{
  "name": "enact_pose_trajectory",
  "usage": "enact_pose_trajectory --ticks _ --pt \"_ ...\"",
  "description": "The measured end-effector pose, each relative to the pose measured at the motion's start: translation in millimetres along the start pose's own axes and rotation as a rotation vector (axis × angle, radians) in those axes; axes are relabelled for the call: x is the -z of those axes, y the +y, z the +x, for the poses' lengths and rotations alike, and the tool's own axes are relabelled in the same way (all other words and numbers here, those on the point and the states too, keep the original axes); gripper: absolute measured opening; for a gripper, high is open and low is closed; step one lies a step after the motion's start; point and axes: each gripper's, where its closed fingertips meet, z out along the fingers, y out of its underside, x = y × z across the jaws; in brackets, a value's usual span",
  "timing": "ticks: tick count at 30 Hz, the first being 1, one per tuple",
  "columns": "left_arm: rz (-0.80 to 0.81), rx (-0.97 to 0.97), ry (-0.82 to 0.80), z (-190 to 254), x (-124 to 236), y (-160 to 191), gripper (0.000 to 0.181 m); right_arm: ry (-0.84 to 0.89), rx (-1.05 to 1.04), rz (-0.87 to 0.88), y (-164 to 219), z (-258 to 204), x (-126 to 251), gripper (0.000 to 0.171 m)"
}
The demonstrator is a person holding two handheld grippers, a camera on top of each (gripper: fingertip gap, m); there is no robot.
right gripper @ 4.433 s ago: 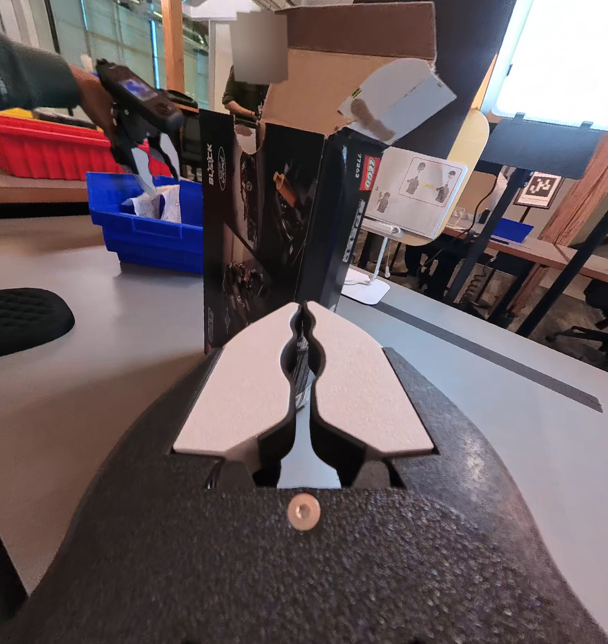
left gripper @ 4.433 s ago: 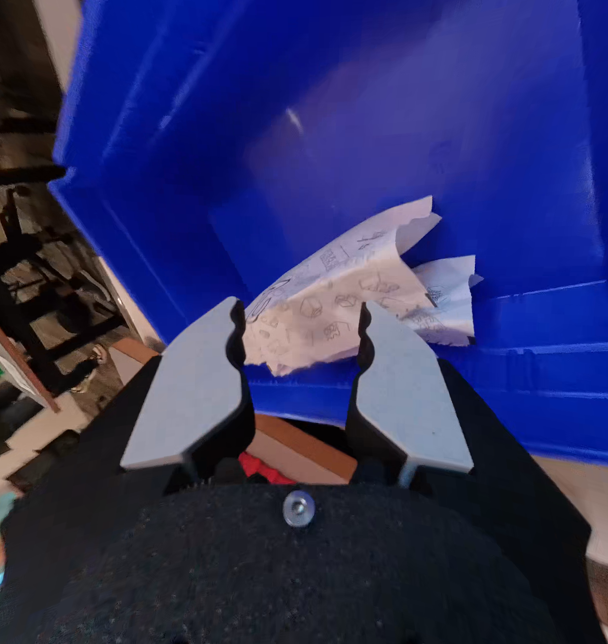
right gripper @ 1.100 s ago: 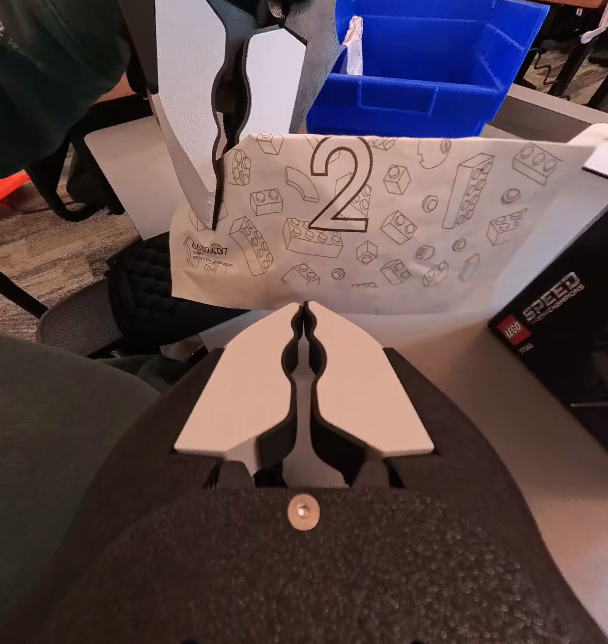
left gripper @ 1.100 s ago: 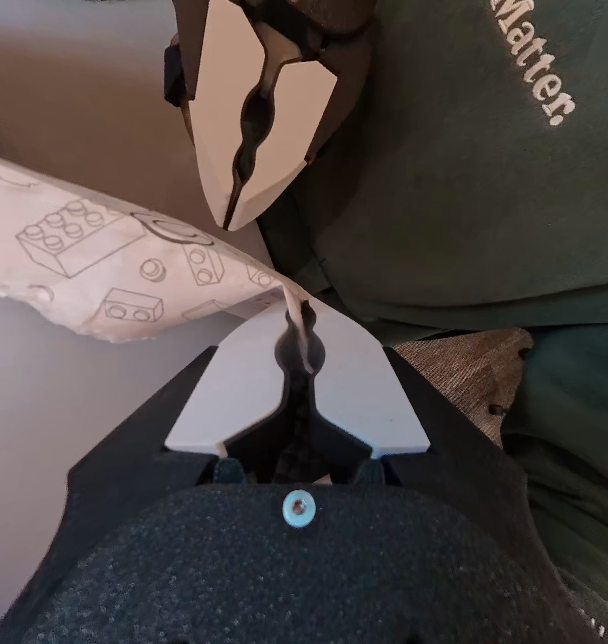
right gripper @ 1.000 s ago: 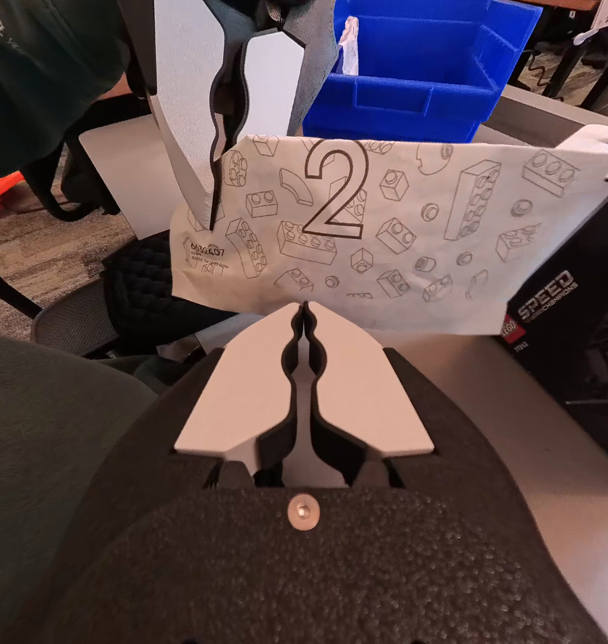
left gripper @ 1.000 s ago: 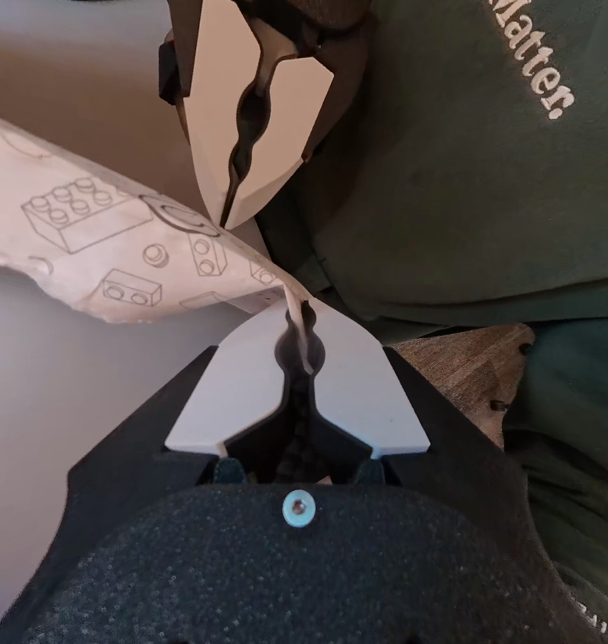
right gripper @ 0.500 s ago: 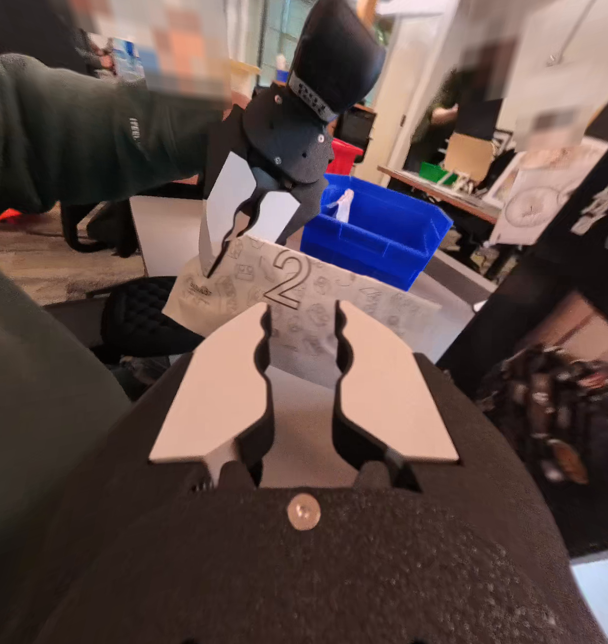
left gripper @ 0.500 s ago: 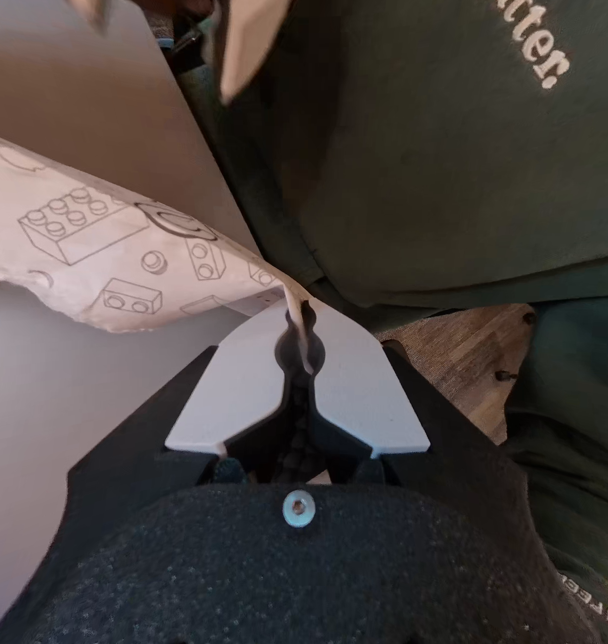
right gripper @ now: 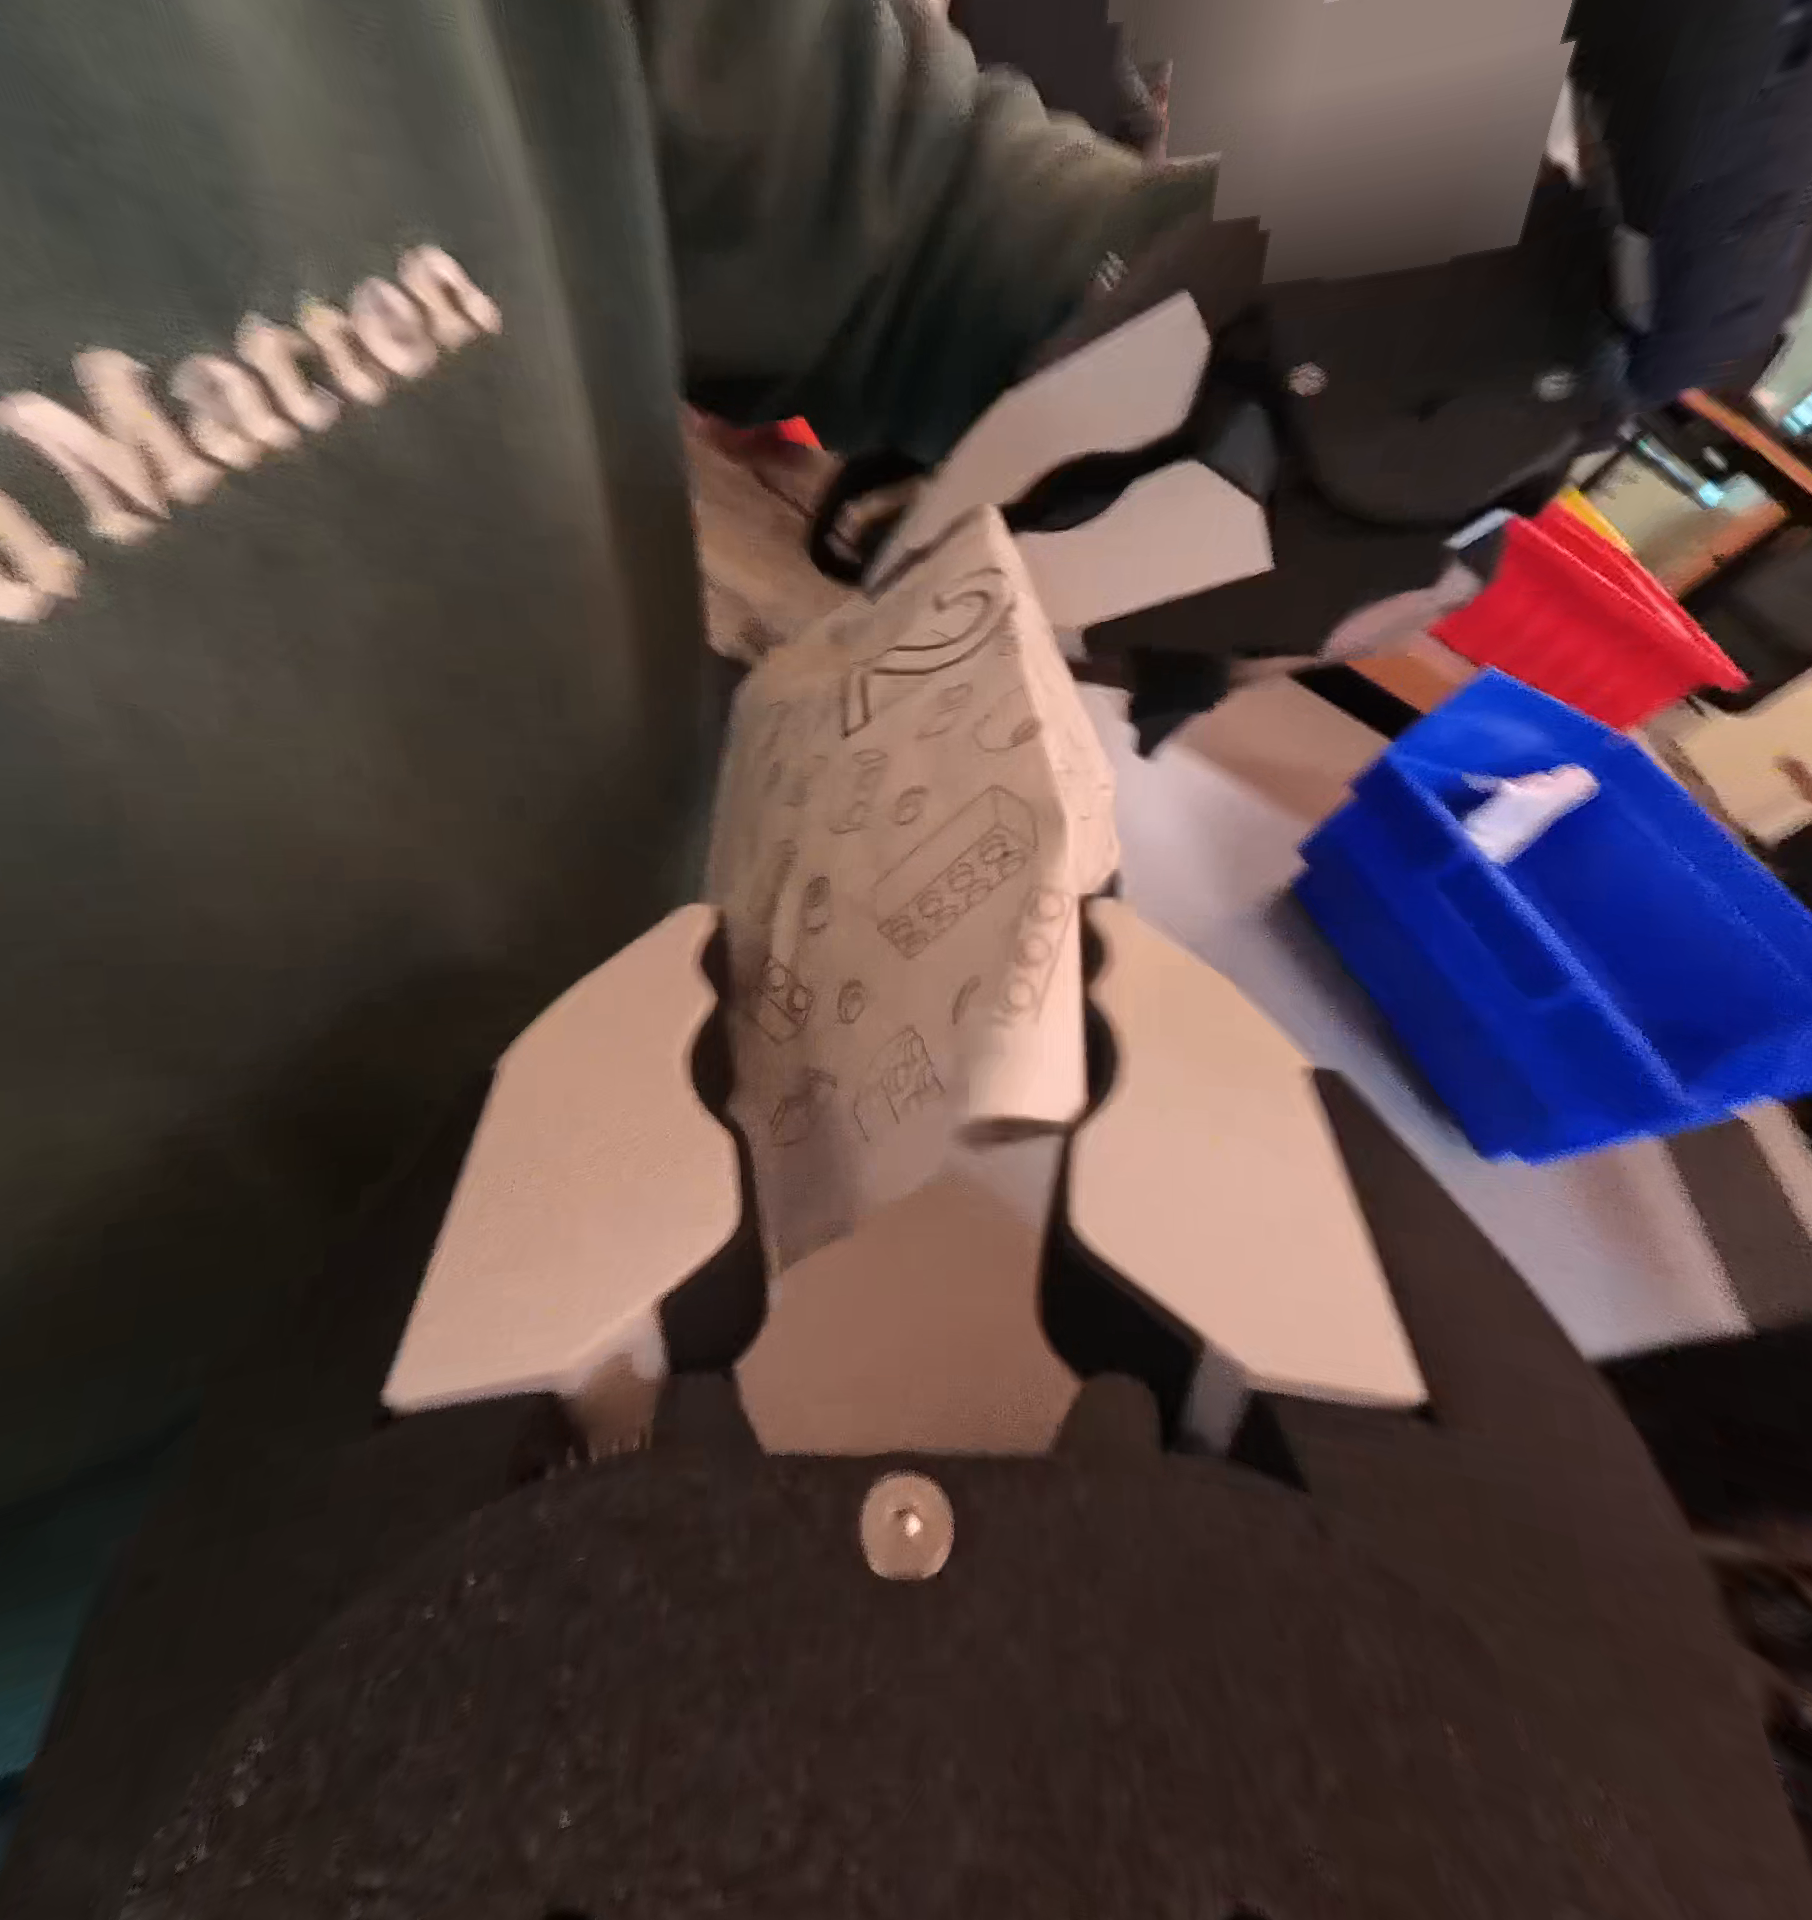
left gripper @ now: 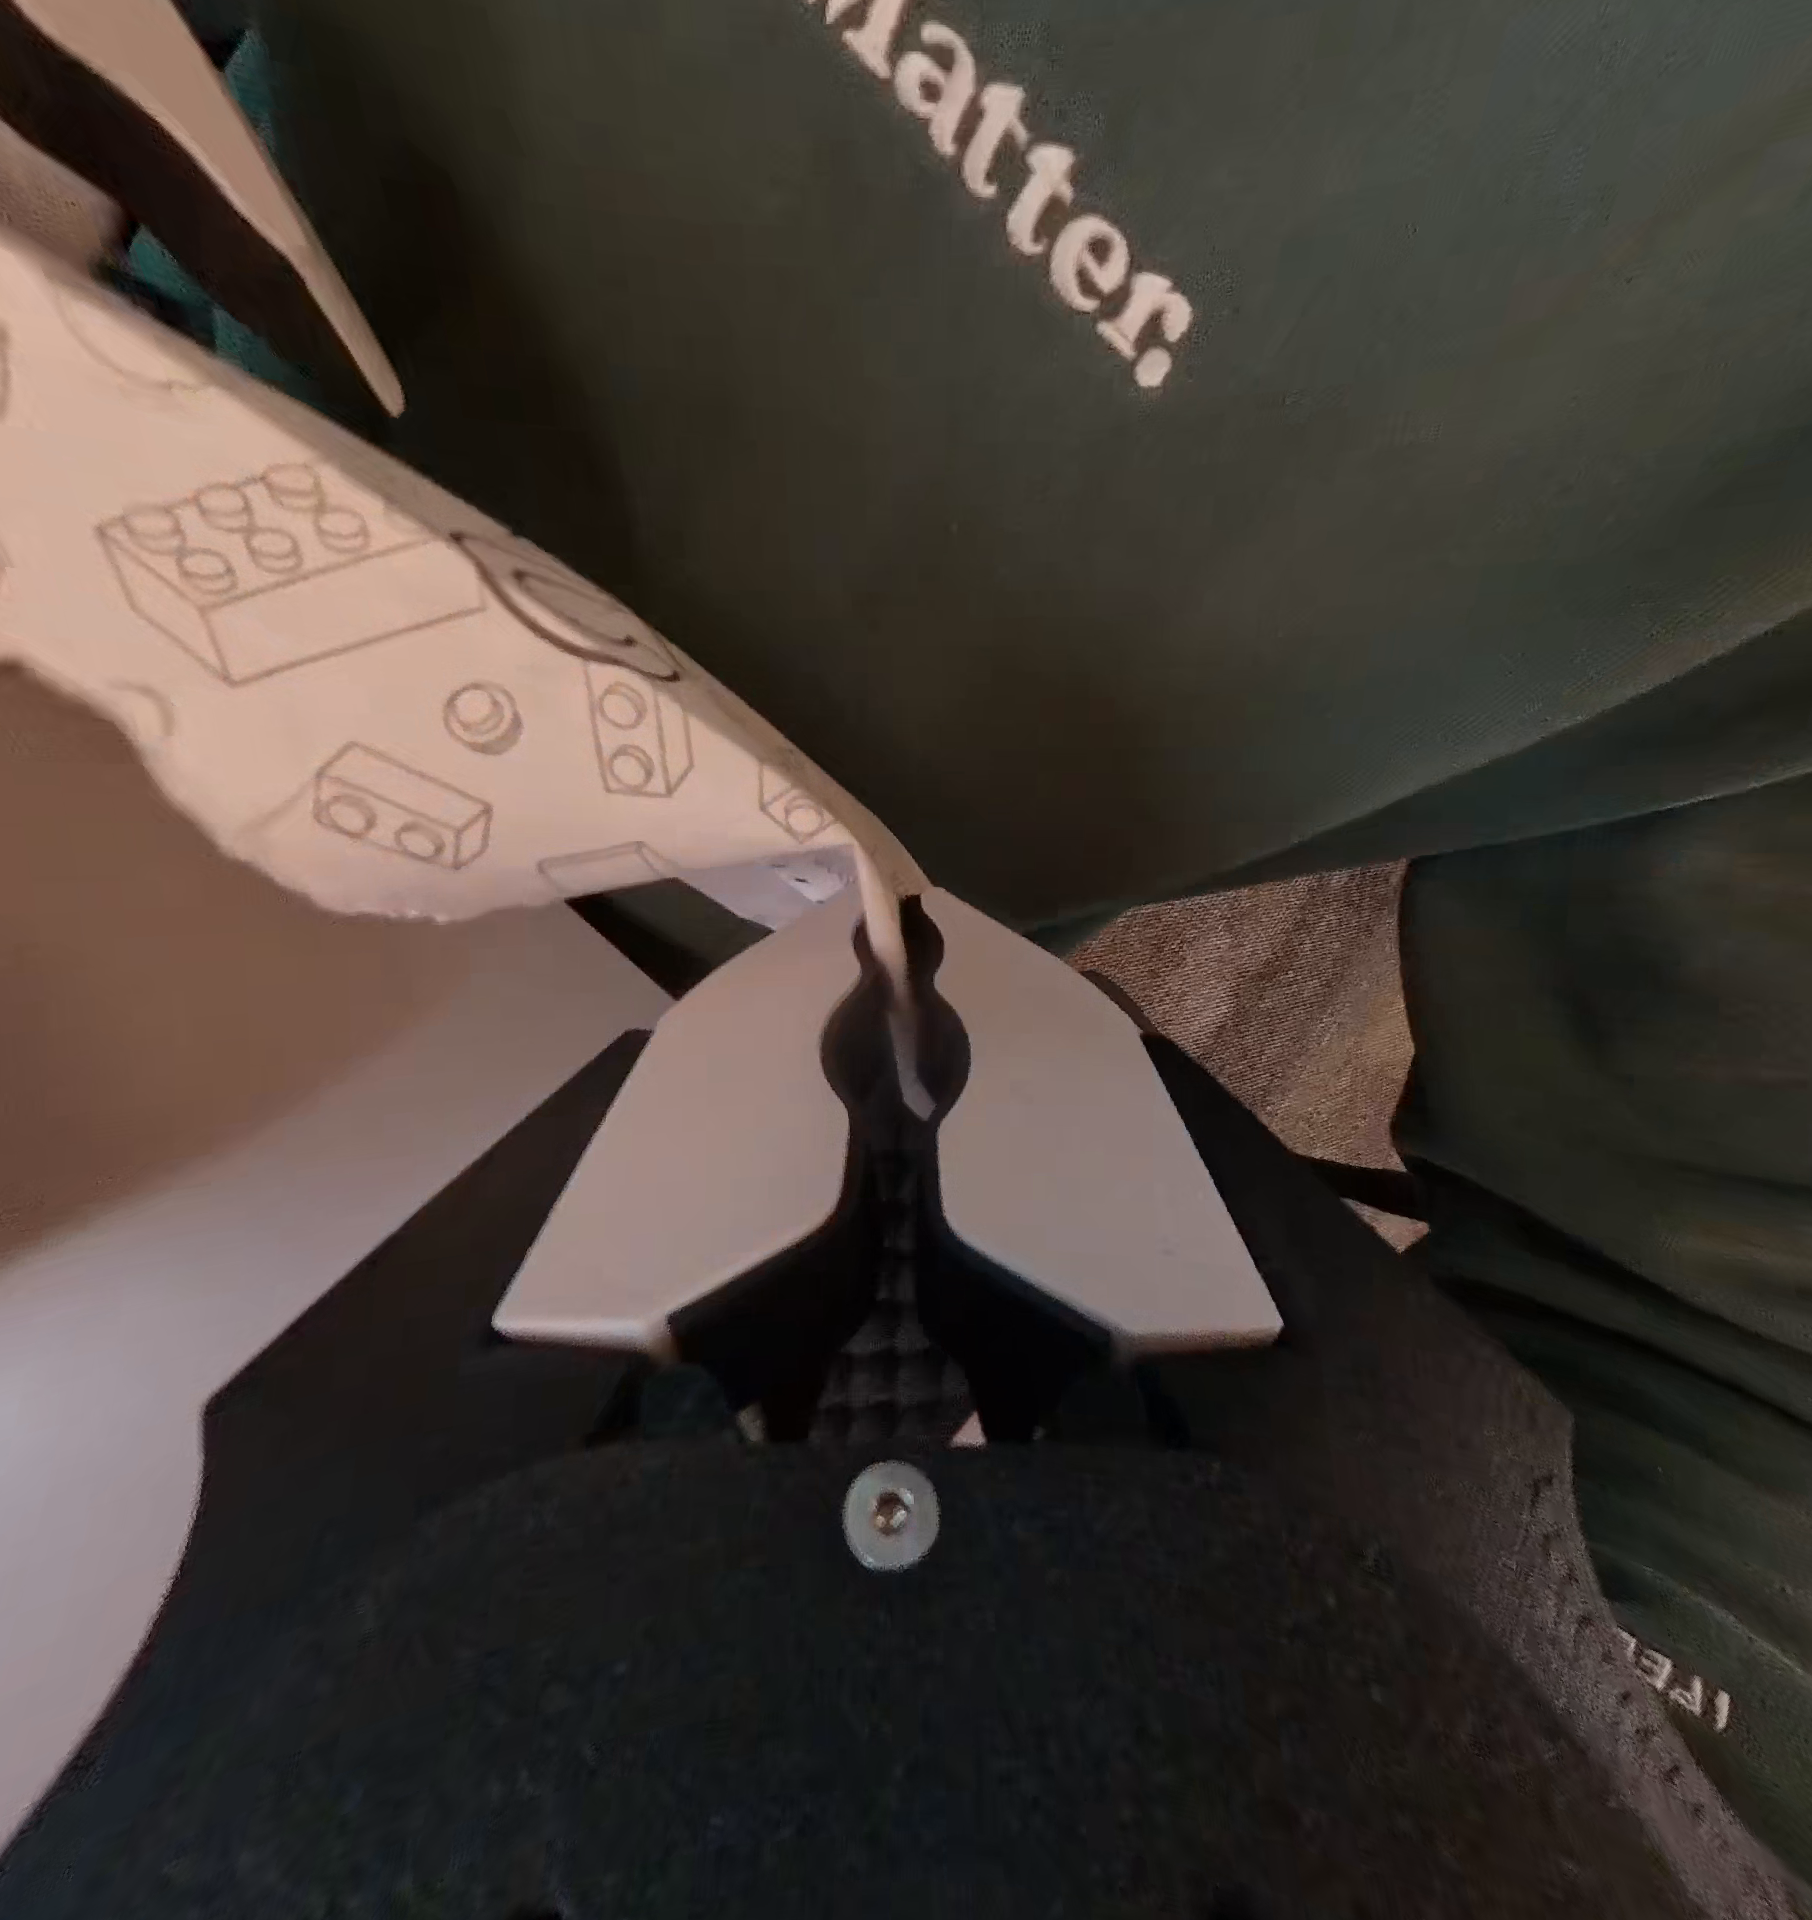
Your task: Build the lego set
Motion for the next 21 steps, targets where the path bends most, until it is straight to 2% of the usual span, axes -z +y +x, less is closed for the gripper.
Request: enact_pose_trajectory --ticks 2,5,9,12,16,18,21 --pt "0.015 -0.02 -0.042 -4 1 -1 0.001 -0.031 -0.064 0.12 -10 -8 3 0.027" --pt "0.113 -0.04 -0.079 -9 3 -2 0.002 -0.01 -0.181 0.14 -7 -10 4 0.009" --pt "0.253 -0.01 -0.217 -33 7 1 0.003 0.033 -0.301 0.052 2 -4 14 0.004" --pt "0.452 0.001 -0.465 -62 39 -6 0.012 0.097 -0.269 -0.087 -2 11 41 0.004" --pt "0.716 0.04 -0.864 -104 114 0 0.039 0.236 -0.191 -0.254 -43 60 99 0.005" --pt "0.776 0.114 -1.059 -132 149 15 0.056 0.315 -0.149 -0.344 -69 95 130 0.005" --pt "0.793 0.191 -1.139 -169 170 22 0.087 0.39 -0.117 -0.509 -98 147 168 0.005"
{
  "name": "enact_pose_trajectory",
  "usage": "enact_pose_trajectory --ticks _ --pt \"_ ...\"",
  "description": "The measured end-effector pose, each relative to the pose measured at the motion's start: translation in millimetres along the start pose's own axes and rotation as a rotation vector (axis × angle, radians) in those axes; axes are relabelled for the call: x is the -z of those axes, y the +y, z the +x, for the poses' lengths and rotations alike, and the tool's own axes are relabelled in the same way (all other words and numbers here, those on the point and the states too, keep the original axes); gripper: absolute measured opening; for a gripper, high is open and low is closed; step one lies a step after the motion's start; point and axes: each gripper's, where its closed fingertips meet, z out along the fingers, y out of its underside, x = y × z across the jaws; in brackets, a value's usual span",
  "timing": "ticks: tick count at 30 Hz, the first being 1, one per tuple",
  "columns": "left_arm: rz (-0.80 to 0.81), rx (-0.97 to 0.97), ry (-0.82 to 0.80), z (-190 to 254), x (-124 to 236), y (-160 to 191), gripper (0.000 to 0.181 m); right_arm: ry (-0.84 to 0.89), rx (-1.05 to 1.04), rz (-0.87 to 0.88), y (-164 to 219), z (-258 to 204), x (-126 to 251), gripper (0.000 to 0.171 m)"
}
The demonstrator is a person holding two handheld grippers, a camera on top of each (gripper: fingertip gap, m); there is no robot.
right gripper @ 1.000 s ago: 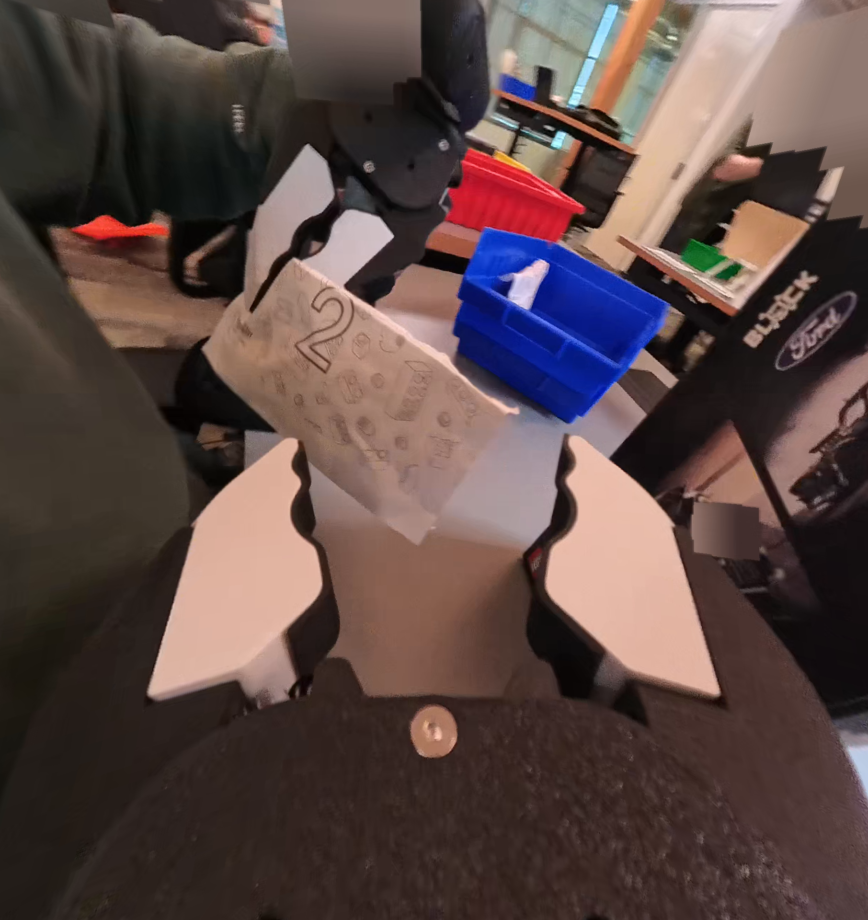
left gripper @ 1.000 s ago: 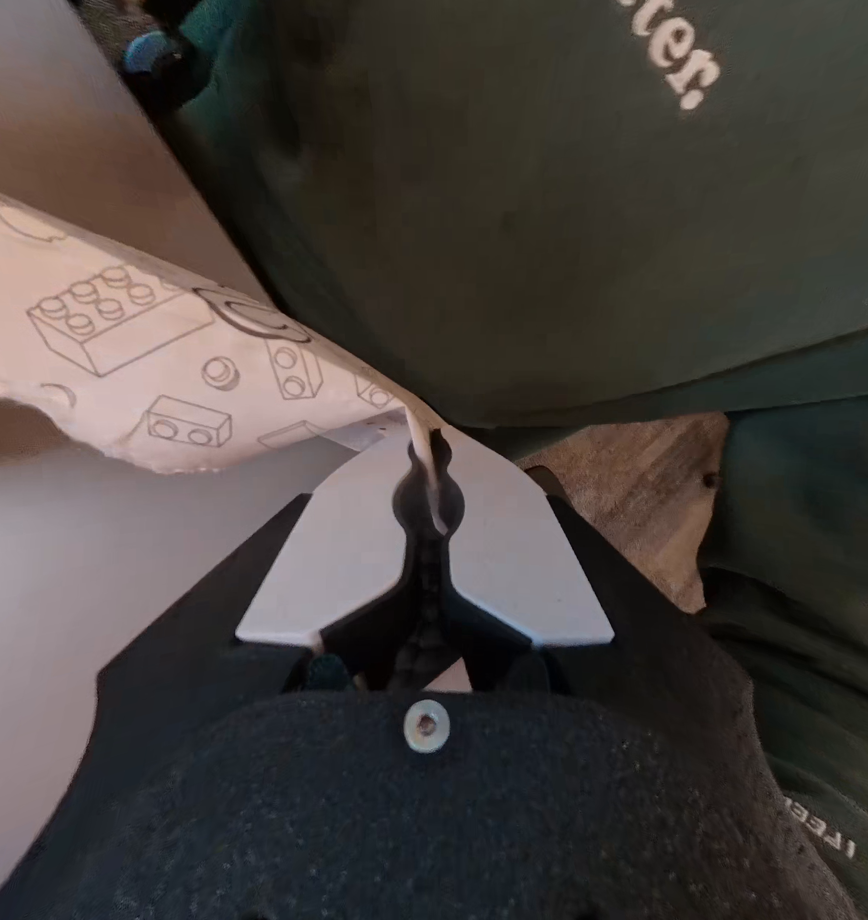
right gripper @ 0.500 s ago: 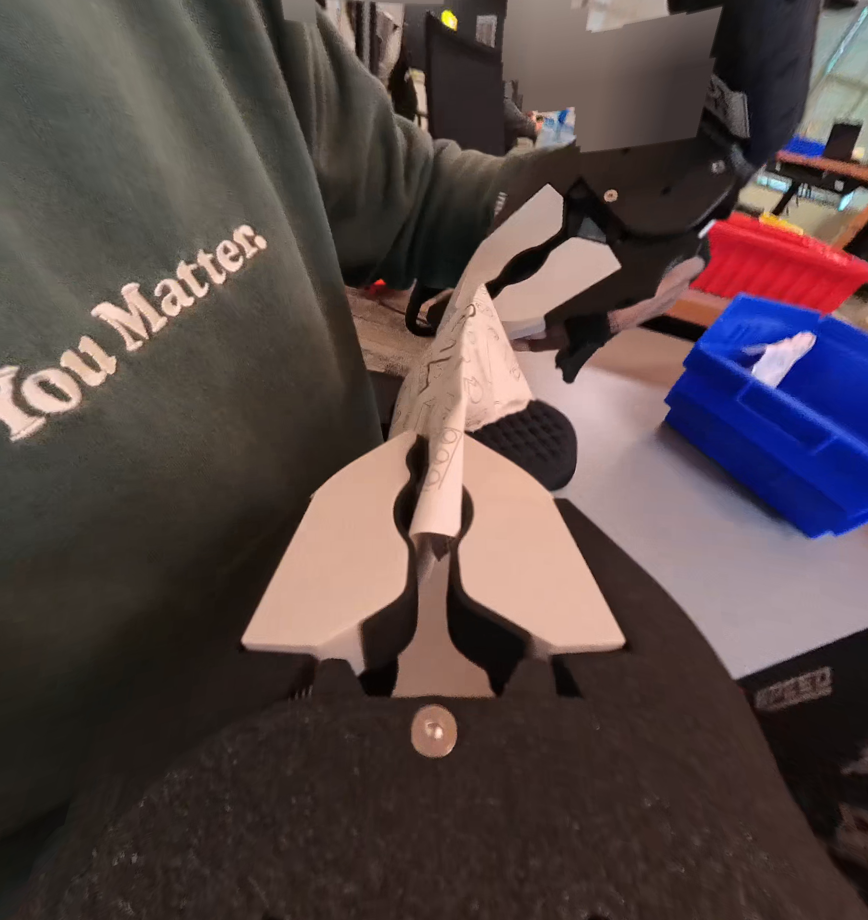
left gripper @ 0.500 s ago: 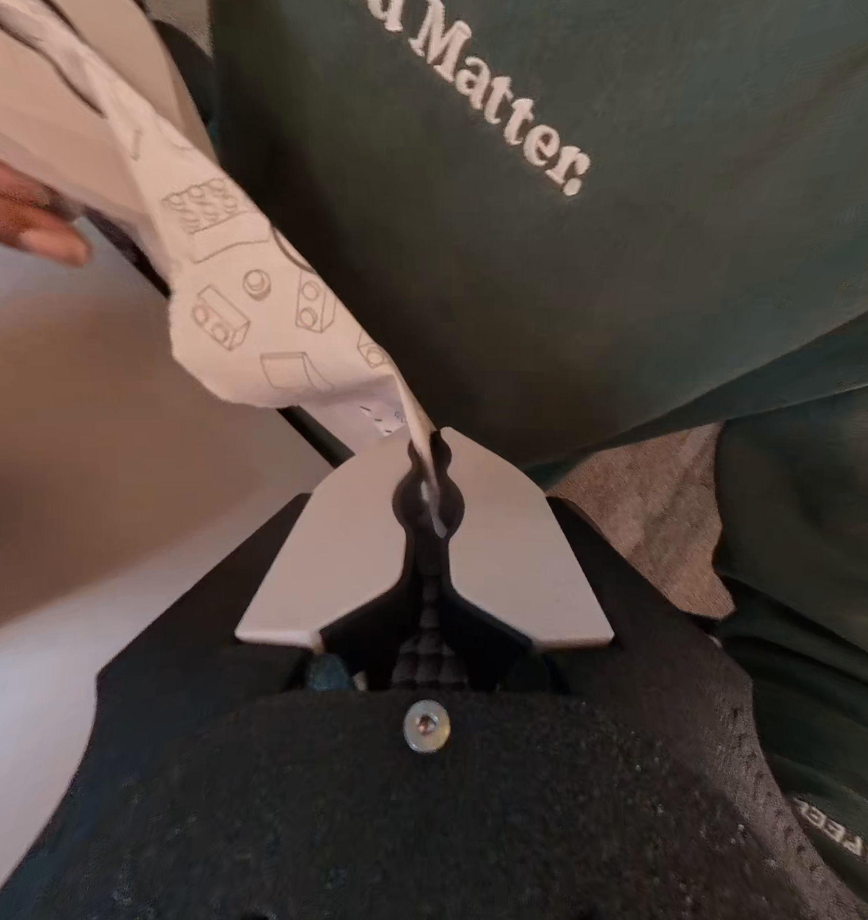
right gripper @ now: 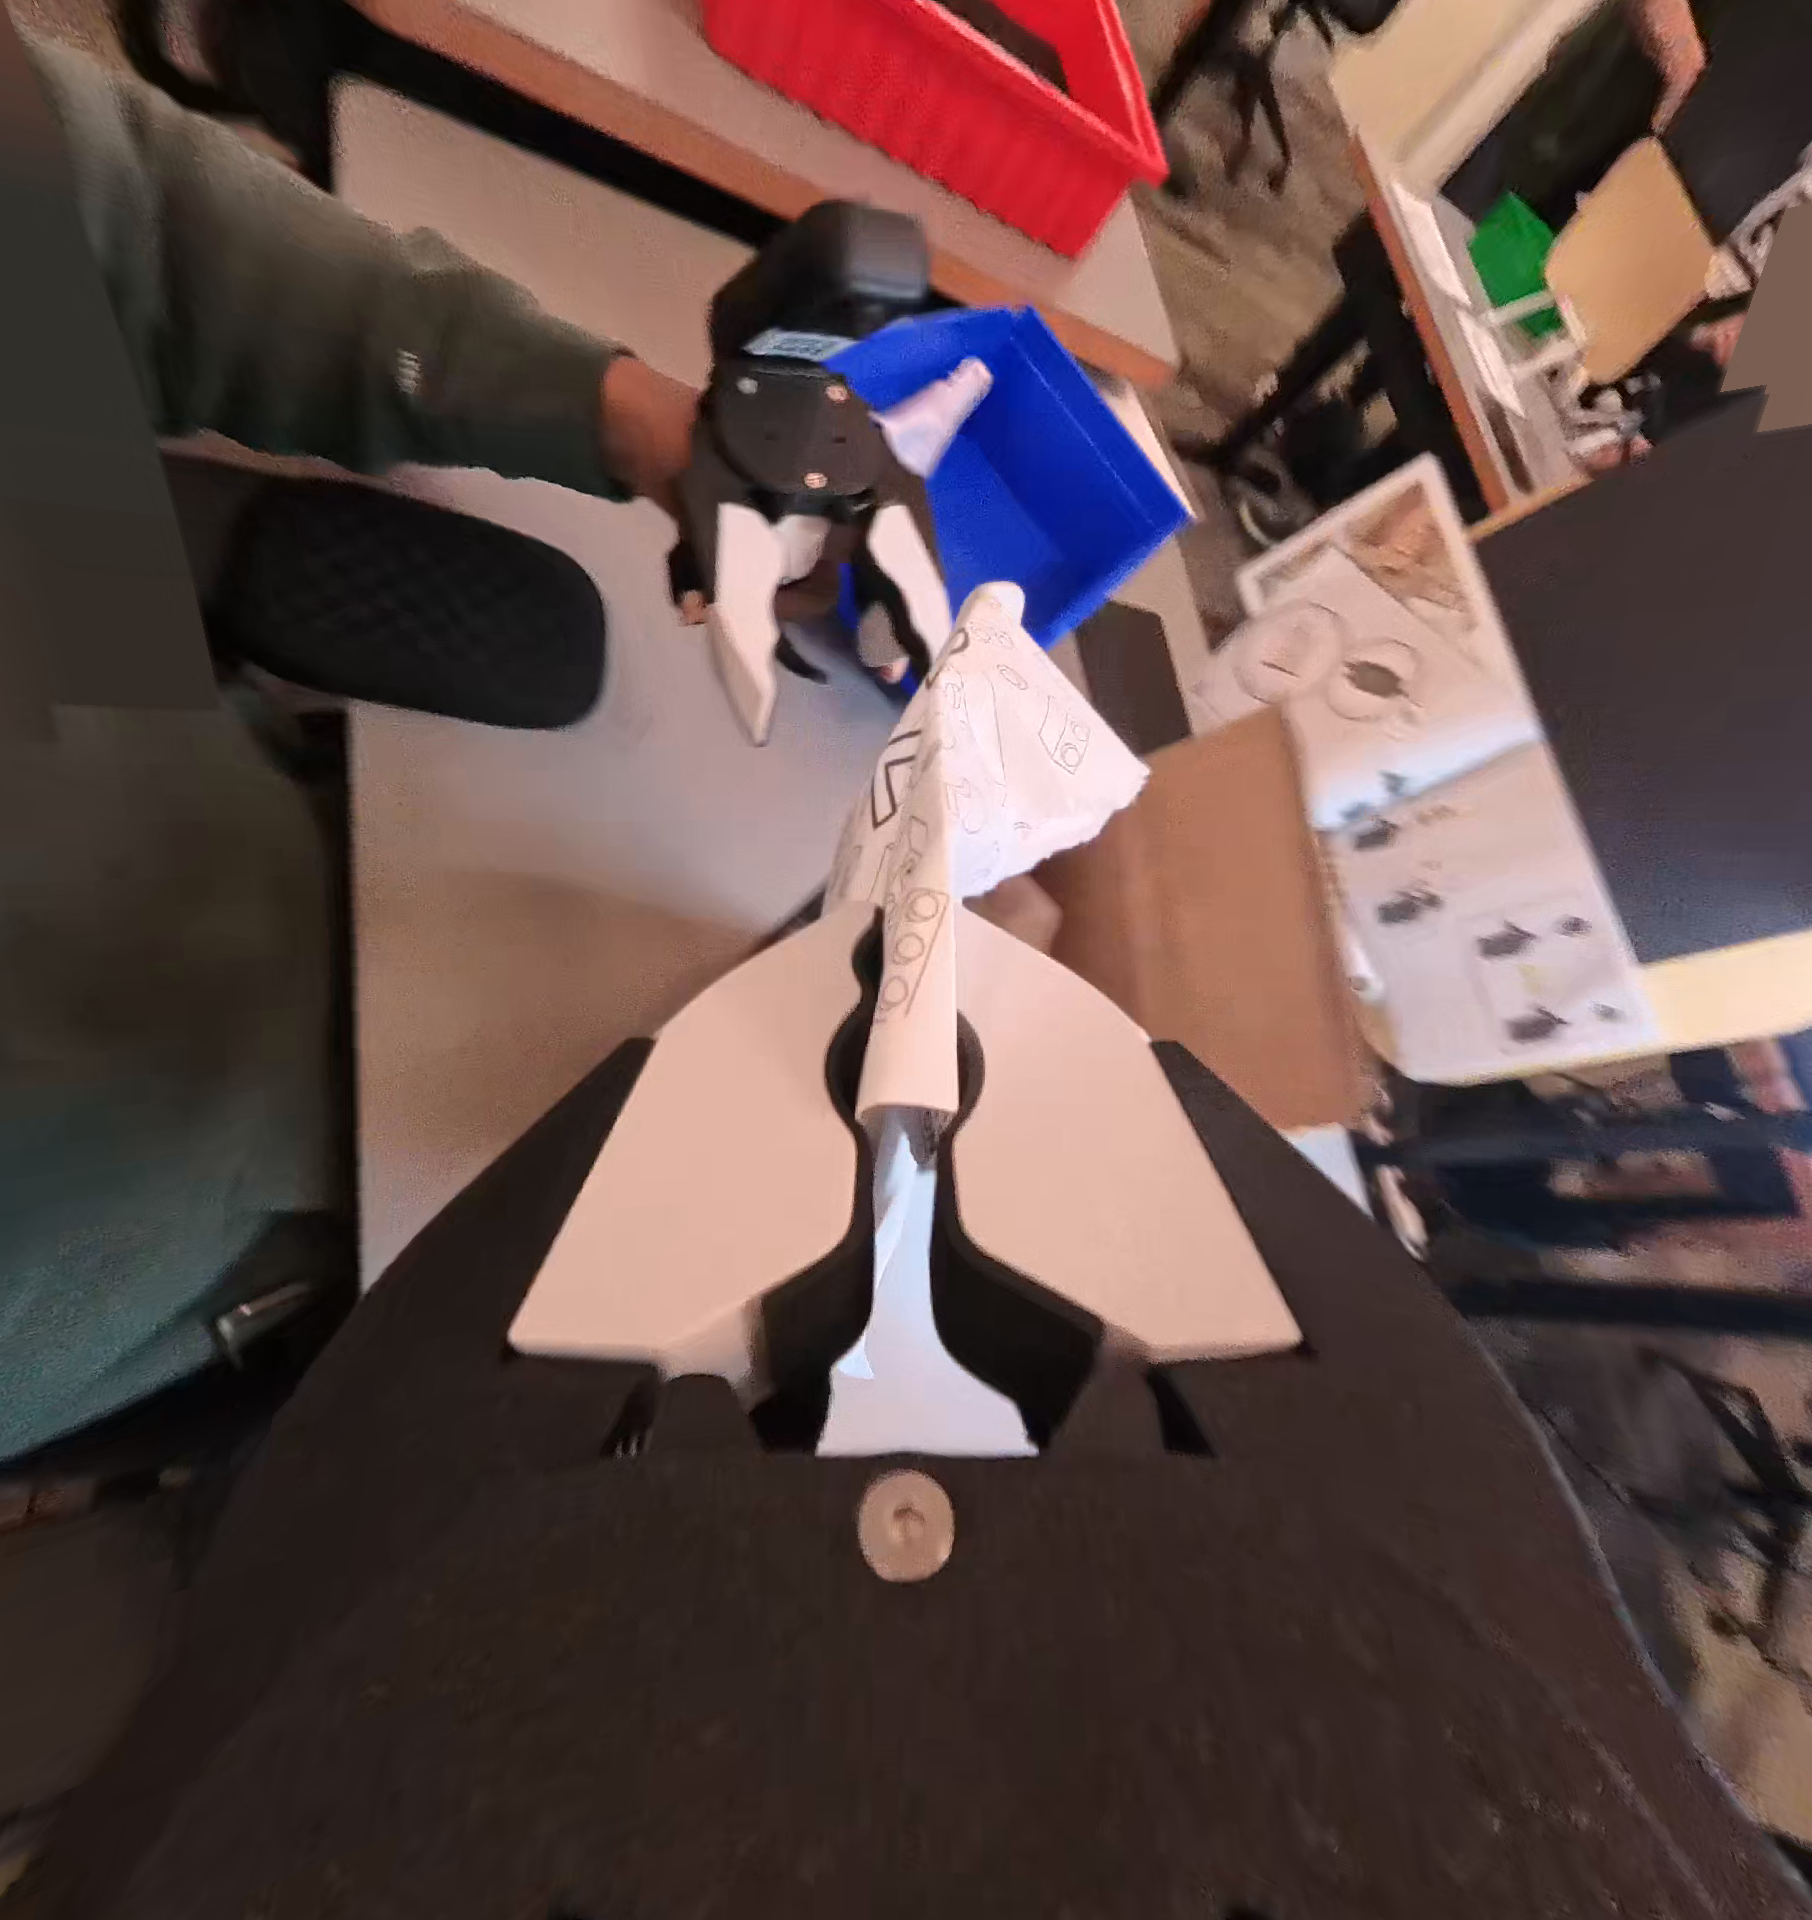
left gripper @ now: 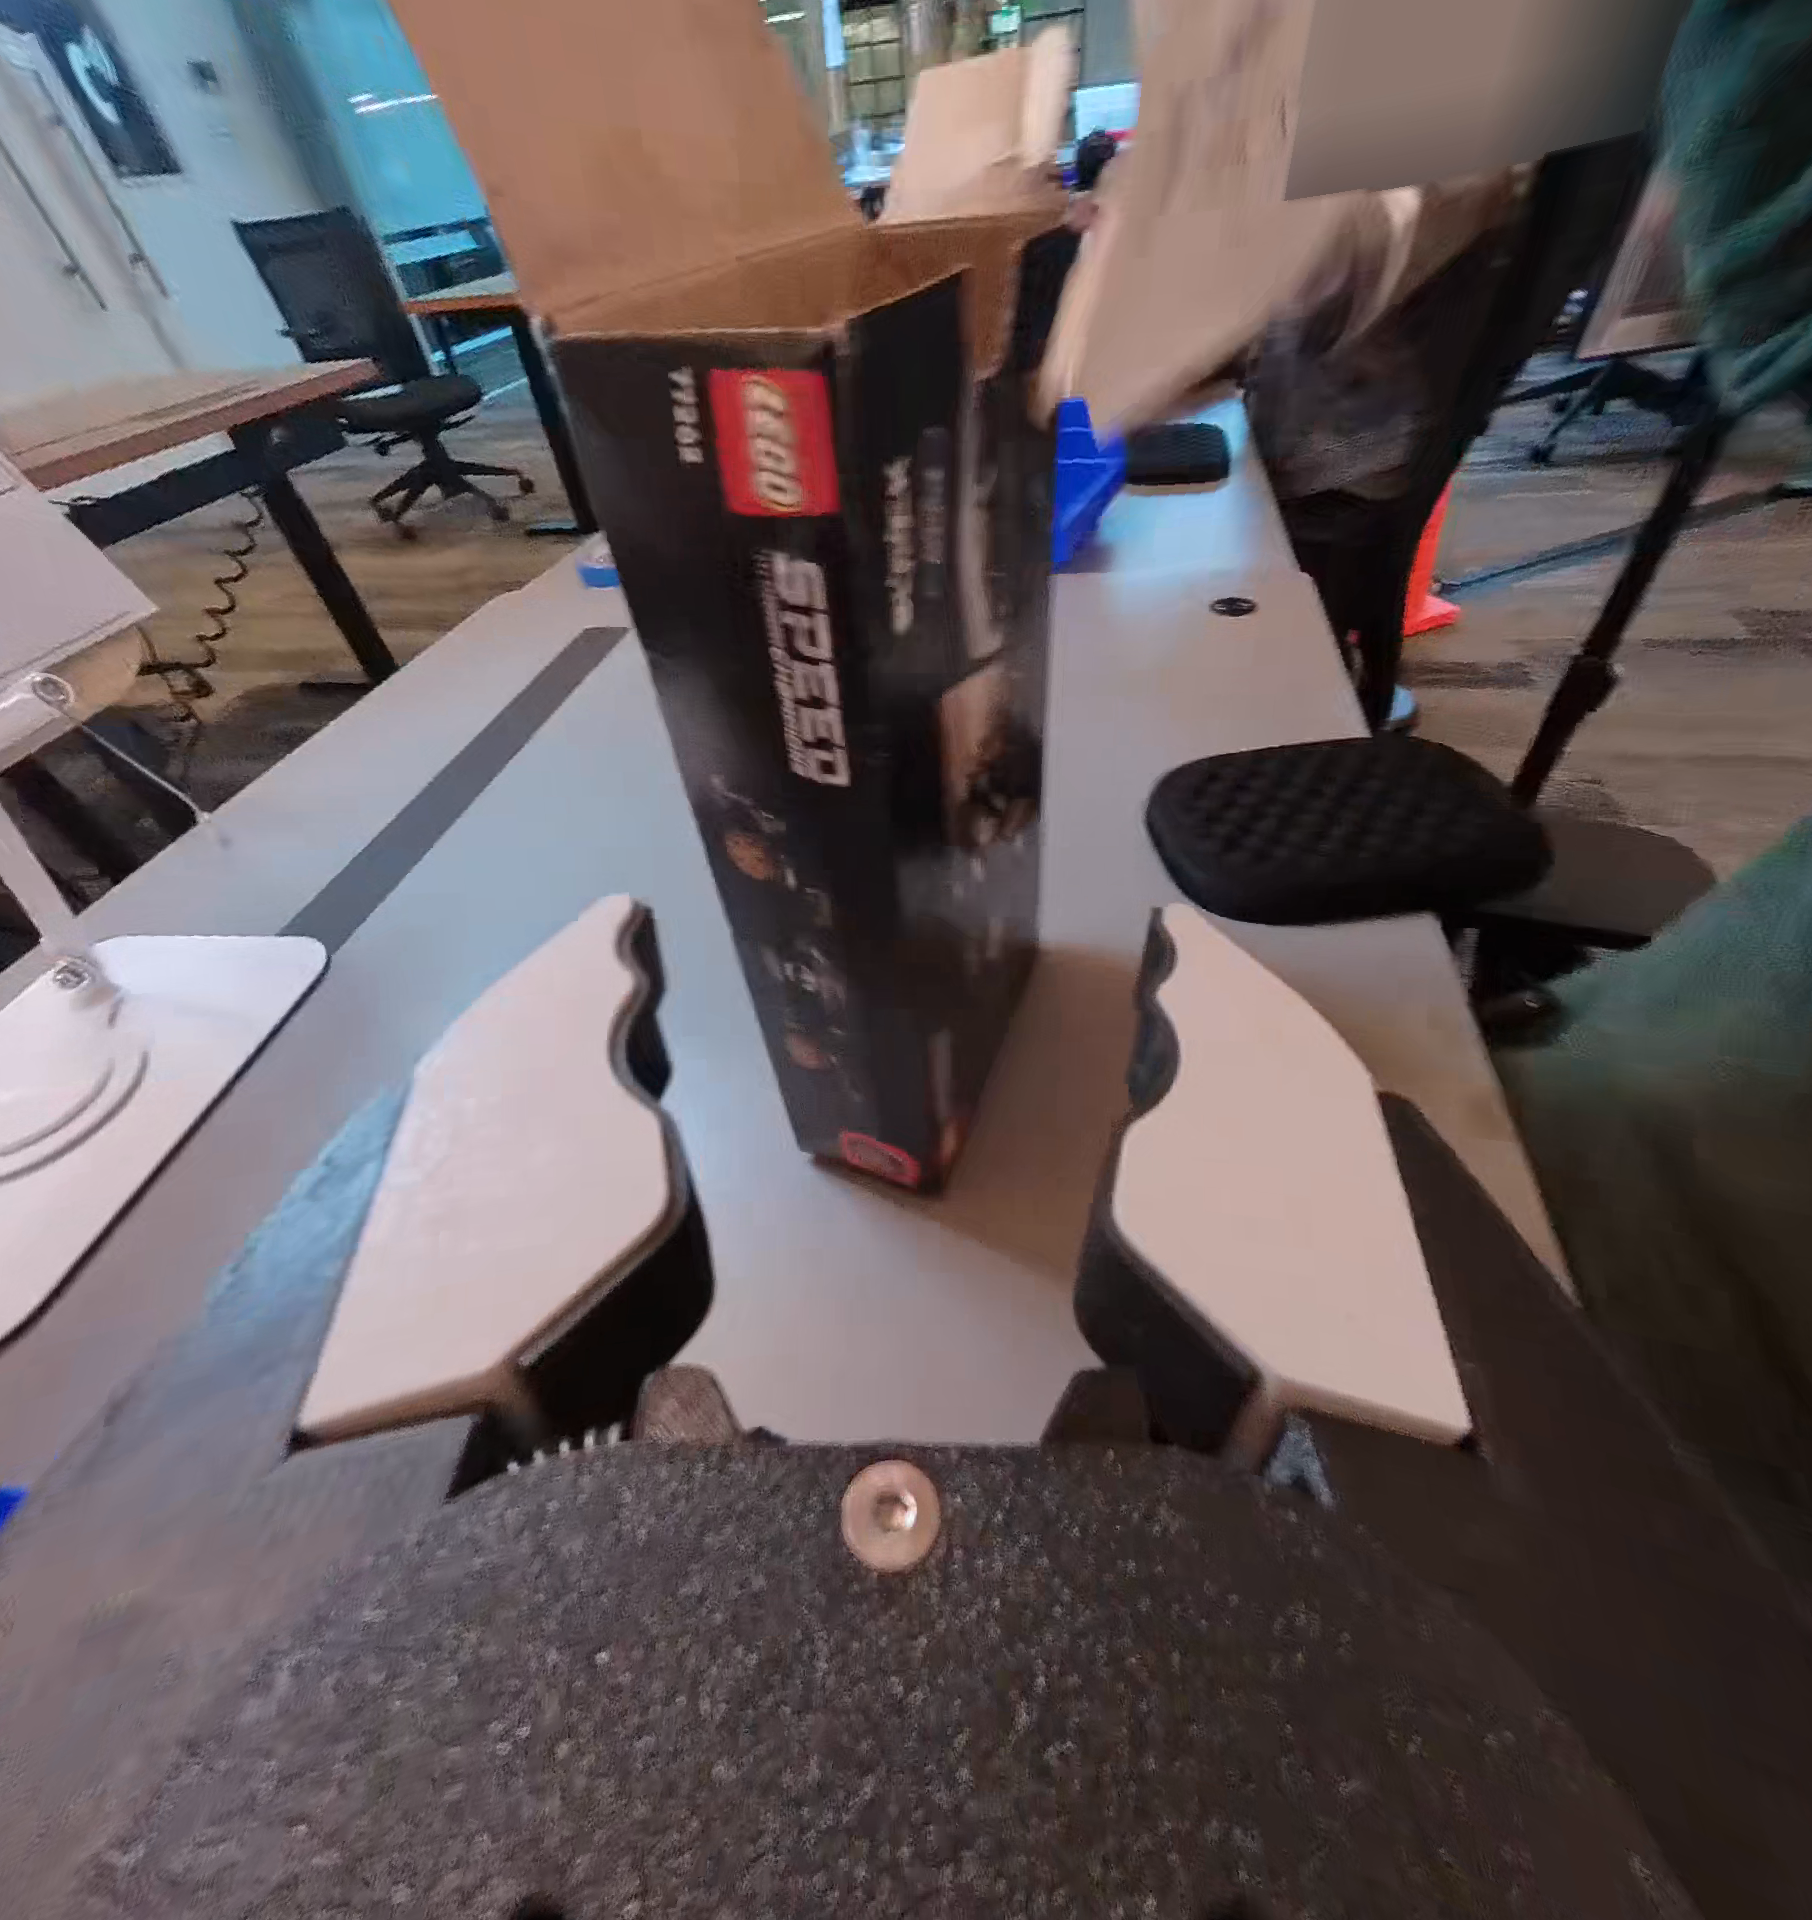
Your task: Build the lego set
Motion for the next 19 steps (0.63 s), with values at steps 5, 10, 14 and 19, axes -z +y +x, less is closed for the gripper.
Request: enact_pose_trajectory --ticks 5,10,14,19 --pt "-0.026 -0.009 0.031 -21 -50 -5 0.116 -0.069 0.043 -0.286 -4 61 4 0.005" --pt "-0.049 0.012 0.153 -23 -89 5 0.123 -0.181 0.048 -0.481 0 87 -15 0.005" --pt "-0.027 -0.062 0.117 -21 -100 16 0.08 -0.294 0.014 -0.569 10 84 -22 0.005" --pt "-0.004 -0.08 0.147 -15 -100 15 0.075 -0.389 -0.003 -0.699 25 77 -48 0.005"
